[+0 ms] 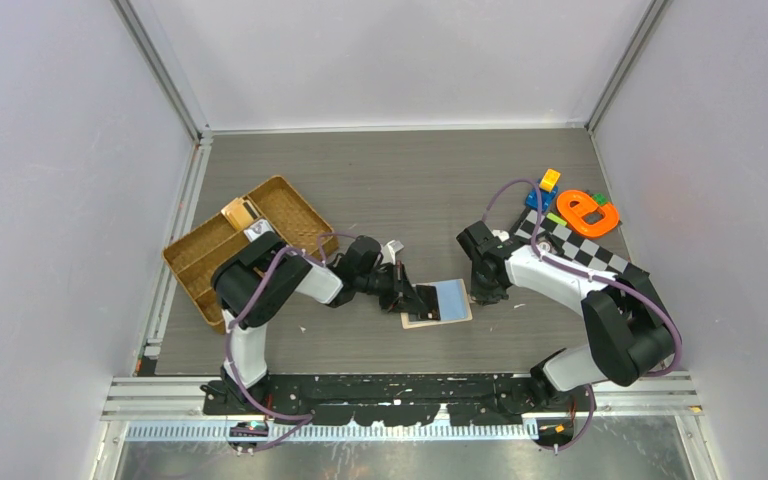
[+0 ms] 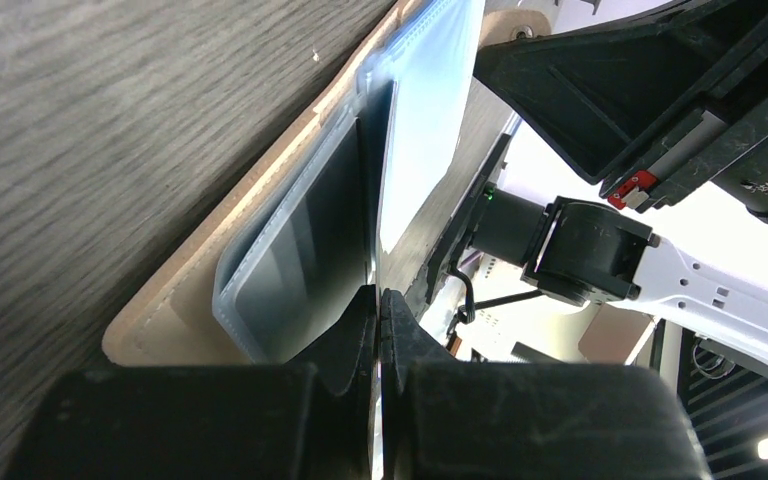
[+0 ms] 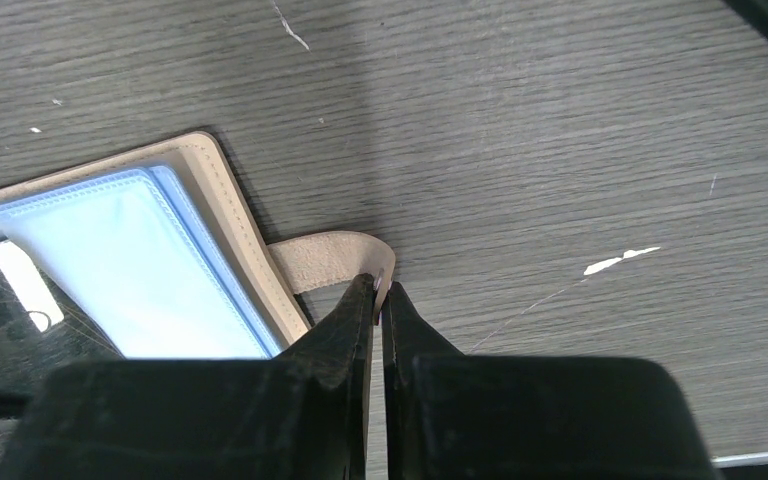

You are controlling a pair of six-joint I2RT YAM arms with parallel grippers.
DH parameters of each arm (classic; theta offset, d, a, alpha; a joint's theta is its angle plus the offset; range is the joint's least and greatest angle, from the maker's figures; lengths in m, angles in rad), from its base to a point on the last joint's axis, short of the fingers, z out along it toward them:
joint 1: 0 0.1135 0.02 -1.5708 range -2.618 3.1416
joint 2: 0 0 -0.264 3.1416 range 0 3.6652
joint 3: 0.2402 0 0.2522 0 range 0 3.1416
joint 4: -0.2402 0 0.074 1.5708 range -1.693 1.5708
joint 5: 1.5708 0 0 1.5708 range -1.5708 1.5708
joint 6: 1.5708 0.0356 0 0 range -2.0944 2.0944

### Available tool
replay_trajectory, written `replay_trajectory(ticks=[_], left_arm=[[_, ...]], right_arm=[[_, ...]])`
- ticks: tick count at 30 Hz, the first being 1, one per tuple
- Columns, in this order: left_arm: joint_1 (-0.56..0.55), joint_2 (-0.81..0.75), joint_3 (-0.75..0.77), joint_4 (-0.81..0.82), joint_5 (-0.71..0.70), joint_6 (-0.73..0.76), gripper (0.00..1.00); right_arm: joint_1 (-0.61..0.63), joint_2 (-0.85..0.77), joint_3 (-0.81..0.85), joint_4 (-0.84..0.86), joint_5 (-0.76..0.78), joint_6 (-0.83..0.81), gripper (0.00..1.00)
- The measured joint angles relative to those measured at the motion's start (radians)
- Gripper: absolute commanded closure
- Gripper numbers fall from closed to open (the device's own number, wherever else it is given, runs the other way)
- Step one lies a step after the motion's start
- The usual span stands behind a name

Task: Put the credit cards into the card holder
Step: Insert the credit card into the card slot.

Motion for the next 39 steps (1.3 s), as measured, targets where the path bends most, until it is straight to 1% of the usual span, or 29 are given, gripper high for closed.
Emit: replay_trajectory(ticks=[23,39], left_arm=[[0.007,0.049,-0.015,0.114,0.002,-0.035,1.00],[-0.002,0.049,-0.024,0.132,-0.002,-0.054,1.00]], right_arm=[[0.000,0.000,0.000,-0.003,0.000,0.007,1.00],[0.000,0.006,0.000,-0.003,0.001,0.007,1.00]])
